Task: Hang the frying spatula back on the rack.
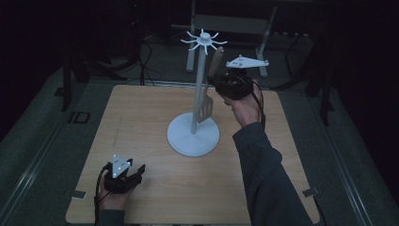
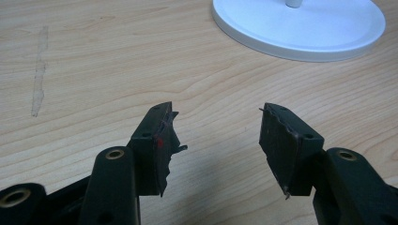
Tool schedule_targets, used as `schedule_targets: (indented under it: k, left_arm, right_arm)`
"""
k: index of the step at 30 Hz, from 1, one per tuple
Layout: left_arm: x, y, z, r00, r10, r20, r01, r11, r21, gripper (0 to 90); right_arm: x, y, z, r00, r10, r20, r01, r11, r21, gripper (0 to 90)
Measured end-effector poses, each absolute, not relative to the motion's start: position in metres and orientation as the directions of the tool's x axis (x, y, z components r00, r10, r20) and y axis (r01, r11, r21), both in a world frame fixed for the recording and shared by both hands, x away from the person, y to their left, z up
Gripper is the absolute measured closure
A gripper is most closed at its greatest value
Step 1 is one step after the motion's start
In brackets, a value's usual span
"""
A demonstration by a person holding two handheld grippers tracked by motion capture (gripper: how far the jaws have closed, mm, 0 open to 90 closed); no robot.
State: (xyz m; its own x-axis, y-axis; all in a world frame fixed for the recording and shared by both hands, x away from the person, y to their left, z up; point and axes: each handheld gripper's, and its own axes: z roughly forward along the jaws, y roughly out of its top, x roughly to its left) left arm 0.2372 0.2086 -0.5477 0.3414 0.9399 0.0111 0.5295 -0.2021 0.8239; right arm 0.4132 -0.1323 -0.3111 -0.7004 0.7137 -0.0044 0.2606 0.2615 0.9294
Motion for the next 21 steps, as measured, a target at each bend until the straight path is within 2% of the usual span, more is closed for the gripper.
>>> schedule_targets:
  k: [12, 21]
  left_arm:
    - [0.2373, 0.2084, -0.5478, 0.344, 0.939, 0.012, 0.53, -0.204, 0.823, 45.3]
    - [0.2374, 0.2084, -0.5477, 0.34, 0.94, 0.008, 0.53, -0.199, 0.825, 45.3]
  right_arm:
    - [0.4153, -0.1314, -0.3149, -0.702, 0.712, 0.003, 0.266, 0.258, 0.929, 73.6]
    - [0.416, -0.1342, -0.3182, -0.697, 0.717, 0.007, 0.275, 0.258, 0.926, 67.0]
